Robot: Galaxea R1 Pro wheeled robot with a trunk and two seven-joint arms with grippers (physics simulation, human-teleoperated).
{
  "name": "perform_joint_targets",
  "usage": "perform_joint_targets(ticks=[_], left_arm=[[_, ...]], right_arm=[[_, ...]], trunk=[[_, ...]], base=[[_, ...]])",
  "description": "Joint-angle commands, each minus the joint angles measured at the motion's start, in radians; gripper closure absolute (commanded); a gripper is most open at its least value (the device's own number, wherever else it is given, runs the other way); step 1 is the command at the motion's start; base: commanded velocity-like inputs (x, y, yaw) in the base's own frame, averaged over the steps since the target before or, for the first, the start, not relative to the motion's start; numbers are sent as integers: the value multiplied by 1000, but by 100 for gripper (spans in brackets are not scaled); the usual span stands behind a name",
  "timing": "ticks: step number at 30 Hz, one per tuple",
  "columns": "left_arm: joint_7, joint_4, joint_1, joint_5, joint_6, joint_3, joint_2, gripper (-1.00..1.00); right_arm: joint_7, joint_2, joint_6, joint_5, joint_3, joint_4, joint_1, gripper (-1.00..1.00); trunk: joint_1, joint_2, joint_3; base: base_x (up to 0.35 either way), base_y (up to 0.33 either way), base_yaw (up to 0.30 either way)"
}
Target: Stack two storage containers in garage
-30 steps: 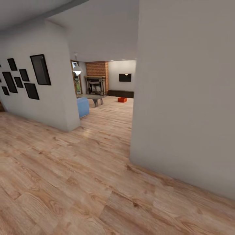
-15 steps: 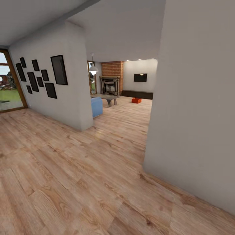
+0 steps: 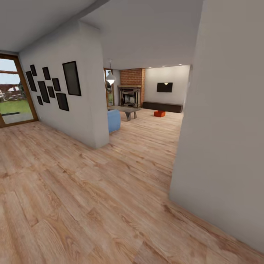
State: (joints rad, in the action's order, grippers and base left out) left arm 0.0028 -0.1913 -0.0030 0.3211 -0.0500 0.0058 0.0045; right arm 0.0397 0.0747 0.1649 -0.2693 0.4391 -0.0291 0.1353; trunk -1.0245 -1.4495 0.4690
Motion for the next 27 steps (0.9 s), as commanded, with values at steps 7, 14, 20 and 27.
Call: perform_joint_targets(ticks=[7, 14, 20, 27], left_arm=[[0, -2, 0, 6, -5, 1, 0, -100], [0, -2, 0, 4, -5, 0, 1, -100], [0, -2, 0, 4, -5, 0, 2, -100], [0, -2, 0, 4, -5, 0, 2, -100]], right_arm=[[-5, -1, 3, -14, 8, -3, 1, -100], [-6, -1, 2, -14, 10, -3, 1, -100], [-5, -1, 2, -13, 12, -3, 1, -100], [-6, -1, 2, -13, 12, -3, 1, -100]], trunk=[[-1, 0, 1], [-1, 0, 1], [-1, 0, 1], [-1, 0, 1]], base=[[322, 0, 0], [322, 0, 0], [322, 0, 0], [322, 0, 0]])
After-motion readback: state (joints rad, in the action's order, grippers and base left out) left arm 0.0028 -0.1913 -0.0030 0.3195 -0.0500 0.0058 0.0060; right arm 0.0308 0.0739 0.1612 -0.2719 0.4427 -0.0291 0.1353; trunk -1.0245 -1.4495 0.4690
